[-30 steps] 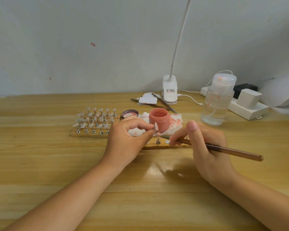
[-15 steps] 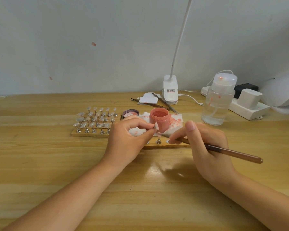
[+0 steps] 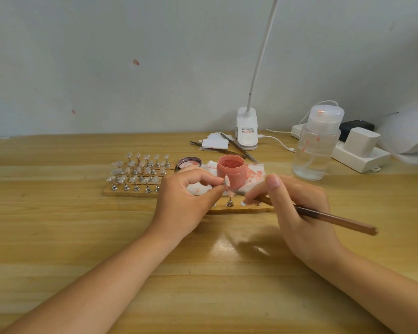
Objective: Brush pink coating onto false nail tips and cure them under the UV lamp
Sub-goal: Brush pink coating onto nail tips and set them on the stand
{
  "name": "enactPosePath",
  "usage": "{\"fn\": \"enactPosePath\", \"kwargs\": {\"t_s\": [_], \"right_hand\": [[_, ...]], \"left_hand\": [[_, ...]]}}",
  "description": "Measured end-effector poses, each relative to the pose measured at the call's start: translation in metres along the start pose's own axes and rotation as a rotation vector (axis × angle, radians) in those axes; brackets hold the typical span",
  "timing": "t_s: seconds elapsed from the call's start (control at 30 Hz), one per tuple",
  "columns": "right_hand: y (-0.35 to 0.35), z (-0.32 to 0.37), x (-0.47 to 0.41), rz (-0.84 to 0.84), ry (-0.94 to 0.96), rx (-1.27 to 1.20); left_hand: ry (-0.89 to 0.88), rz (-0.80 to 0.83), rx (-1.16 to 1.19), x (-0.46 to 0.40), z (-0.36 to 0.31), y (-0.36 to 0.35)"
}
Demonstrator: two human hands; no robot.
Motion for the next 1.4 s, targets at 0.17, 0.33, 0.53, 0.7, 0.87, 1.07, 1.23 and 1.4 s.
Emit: {"fn": "enactPosePath", "kwargs": {"t_s": [0.17,0.33,0.53,0.7,0.87,1.07,1.23,1.4], "right_hand": [[-0.001,-0.001,0.000,0.000,-0.014,-0.015],[-0.002,-0.004,0.000,0.013,-0.029,0.007],[-0.001,-0.003,-0.001,0.006,-0.026,-0.027],[0.001,-0.005,0.000,-0.020,-0.060,-0.069],[-0.001,-0.006,0.000,0.000,-0.072,-0.071],[0.000,-0.004,-0.001,-0.018,-0.061,-0.063],[0.003,-0.005,0.001,-0.045,-0.079,-0.157],[0.000,-0.012,0.000,-0.034,-0.147,-0.178]], "left_hand": [[0.003,0.005,0.002,0.000,0.001,-0.001],[-0.001,0.014,0.001,0.000,0.000,-0.002],[0.003,0.015,-0.007,0.000,0.000,-0.002],[0.002,0.019,-0.010,-0.001,0.000,-0.002],[-0.019,0.022,-0.019,-0.001,-0.002,-0.003],[-0.026,0.025,-0.022,-0.001,-0.001,-0.003],[-0.011,0.020,-0.016,-0.001,0.000,-0.002],[-0.014,0.028,-0.017,-0.001,0.000,-0.003]]}}
Point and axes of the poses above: each hand's wrist, its own x-axis away from the middle knuckle, its own y-axis out of the back of the hand, z = x × y, the point moved 10 cm from there along -x, towards the middle knuckle, and after that the axes turned 2 degrees about -z, right-handed, at the moved point
